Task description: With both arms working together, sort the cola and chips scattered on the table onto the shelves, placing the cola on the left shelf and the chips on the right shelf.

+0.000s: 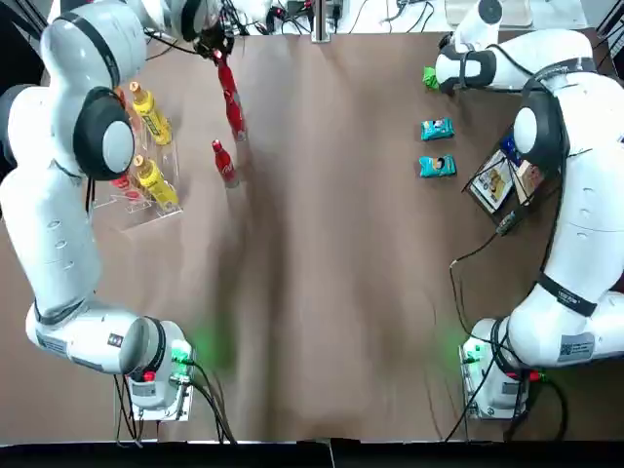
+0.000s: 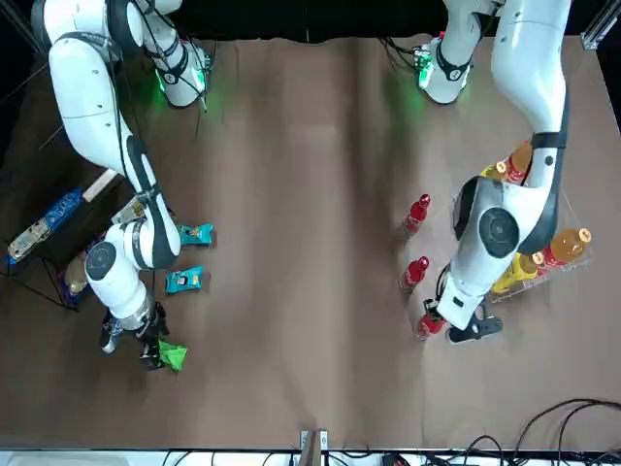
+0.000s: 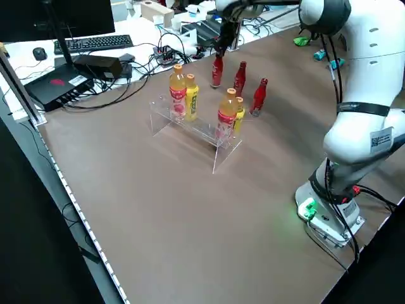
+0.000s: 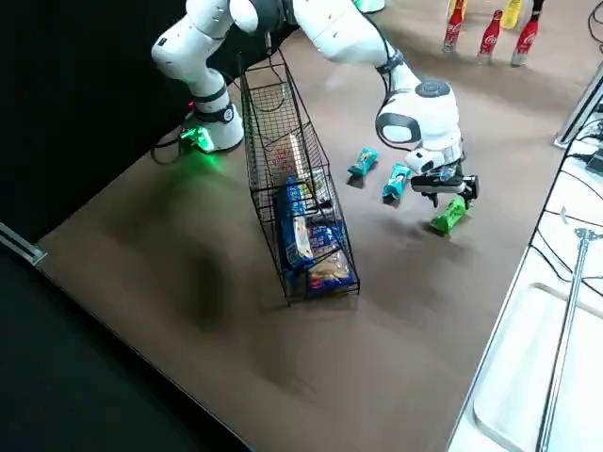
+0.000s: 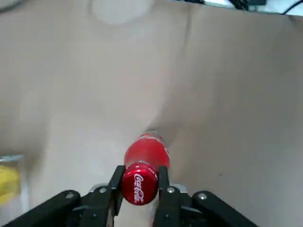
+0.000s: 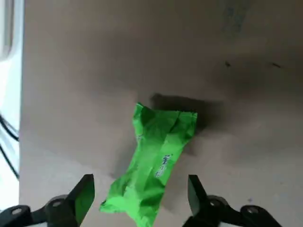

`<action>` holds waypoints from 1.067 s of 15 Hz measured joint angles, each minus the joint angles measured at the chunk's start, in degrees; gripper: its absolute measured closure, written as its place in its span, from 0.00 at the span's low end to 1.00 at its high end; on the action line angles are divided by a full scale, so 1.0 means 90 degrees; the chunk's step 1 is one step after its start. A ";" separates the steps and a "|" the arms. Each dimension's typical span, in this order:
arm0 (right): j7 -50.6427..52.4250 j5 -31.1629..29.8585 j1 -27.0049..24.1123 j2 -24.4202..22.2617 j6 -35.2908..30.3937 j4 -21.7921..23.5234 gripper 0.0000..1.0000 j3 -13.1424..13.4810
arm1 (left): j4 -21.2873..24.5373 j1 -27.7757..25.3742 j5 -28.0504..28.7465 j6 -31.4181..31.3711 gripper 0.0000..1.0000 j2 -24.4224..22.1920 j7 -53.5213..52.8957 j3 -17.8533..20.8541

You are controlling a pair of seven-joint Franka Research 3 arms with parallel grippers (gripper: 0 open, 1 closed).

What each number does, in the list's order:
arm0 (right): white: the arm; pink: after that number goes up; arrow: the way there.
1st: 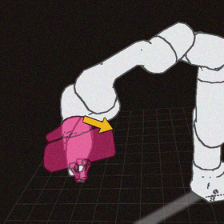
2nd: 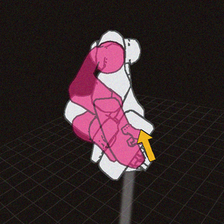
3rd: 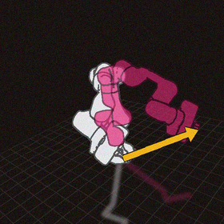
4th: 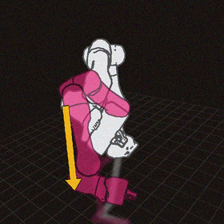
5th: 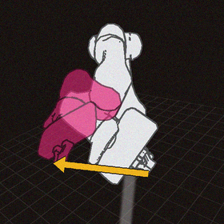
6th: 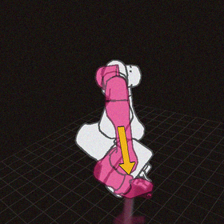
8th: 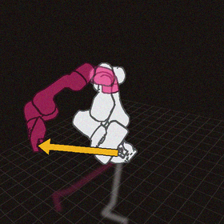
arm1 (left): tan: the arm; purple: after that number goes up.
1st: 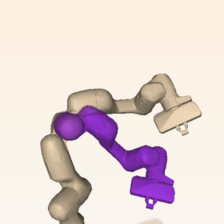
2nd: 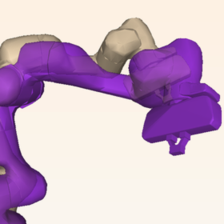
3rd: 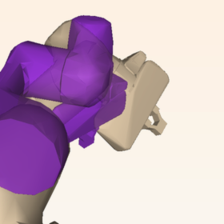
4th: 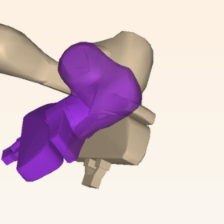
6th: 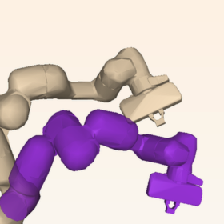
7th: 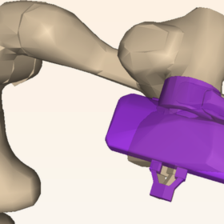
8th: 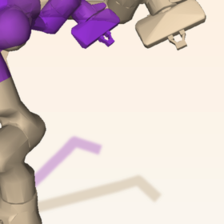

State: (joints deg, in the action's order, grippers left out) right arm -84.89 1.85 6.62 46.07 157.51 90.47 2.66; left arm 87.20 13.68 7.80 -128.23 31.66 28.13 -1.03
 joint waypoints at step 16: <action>0.0013 0.0000 -0.0016 0.0428 0.0308 -0.0441 0.91 0.0073 | 0.1326 -0.2551 -0.0153 0.4240 0.68 -0.4074 -0.4840 -0.0067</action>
State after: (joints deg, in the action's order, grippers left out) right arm -84.77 1.85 6.48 49.92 160.28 86.50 3.31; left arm 99.14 -9.28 6.42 -90.07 -5.01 -15.43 -1.63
